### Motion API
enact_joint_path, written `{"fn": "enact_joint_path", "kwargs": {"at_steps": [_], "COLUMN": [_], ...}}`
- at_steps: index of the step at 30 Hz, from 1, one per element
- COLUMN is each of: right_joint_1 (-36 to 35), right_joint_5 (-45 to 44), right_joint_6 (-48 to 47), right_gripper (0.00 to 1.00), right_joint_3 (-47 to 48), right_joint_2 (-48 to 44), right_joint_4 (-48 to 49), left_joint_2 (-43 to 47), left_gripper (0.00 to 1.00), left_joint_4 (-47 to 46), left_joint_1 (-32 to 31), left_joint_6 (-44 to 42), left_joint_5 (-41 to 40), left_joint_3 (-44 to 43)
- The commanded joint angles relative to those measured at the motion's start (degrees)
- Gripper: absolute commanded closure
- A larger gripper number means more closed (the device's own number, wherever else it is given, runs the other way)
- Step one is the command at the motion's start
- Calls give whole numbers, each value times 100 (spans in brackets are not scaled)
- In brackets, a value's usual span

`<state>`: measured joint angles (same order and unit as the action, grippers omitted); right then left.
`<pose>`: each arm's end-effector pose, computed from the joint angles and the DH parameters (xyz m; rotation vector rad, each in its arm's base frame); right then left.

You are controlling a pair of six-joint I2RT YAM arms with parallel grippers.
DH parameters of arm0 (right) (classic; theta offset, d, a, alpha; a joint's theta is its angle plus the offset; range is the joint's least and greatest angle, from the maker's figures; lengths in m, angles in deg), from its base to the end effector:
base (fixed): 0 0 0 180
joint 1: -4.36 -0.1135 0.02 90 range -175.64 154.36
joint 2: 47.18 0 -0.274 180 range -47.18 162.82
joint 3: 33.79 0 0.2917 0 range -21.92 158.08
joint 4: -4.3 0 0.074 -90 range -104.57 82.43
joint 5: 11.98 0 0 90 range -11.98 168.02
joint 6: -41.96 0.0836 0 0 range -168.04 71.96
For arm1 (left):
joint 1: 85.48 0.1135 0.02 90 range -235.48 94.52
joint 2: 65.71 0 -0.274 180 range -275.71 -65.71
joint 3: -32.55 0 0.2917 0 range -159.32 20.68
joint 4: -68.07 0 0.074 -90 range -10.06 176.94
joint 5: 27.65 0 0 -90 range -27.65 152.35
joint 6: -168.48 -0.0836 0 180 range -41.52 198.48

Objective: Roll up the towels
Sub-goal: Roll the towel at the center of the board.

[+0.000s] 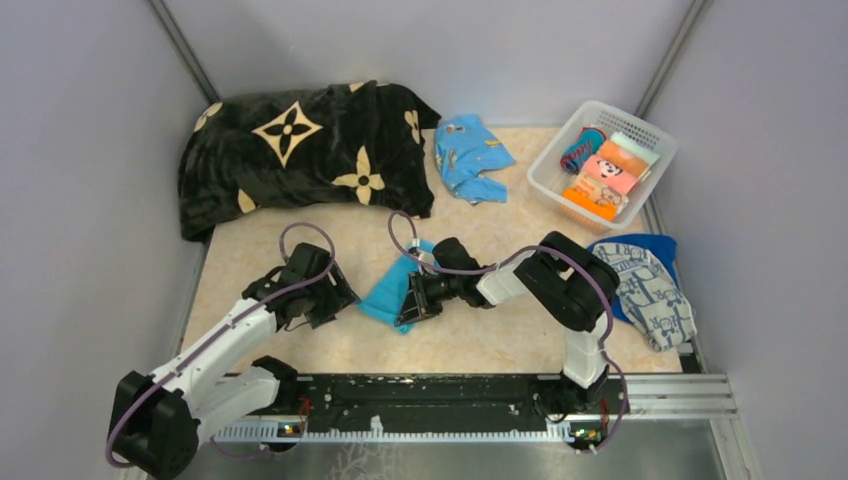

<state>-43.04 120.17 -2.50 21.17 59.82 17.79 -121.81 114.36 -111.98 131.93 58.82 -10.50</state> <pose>0.2199 0.3220 0.0608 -0.5187 2.5612 1.5794 0.2096 -0.0987 0.1396 -0.6426 2.5852 -0.4062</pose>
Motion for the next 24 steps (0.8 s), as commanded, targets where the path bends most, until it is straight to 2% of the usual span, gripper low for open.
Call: {"fn": "enact_joint_path", "kwargs": {"at_steps": [1,6,12,21,24], "right_joint_1": [108,165,204,205,191], "right_joint_5": [351,355,279,167,141], "right_joint_6": [456,617,662,428,343], "right_gripper": [91,91,90,88,84], "right_joint_3": [-16,-68,-156,-102,-59], "right_joint_2": [200,364,364,212,141], "right_joint_4": [742,863,872,486,359], "left_joint_2": [280,309,-53,-243,-297], "left_gripper": [25,25,25,26,26], "left_joint_4": [423,95,-593,-1087,-1206], "left_joint_1": [34,36,32,38,32], "left_joint_6": [-99,-146,-189,-132,-82], "left_joint_5": [155,617,1204,1207,1170], "left_joint_3": [209,450,609,618,654]}}
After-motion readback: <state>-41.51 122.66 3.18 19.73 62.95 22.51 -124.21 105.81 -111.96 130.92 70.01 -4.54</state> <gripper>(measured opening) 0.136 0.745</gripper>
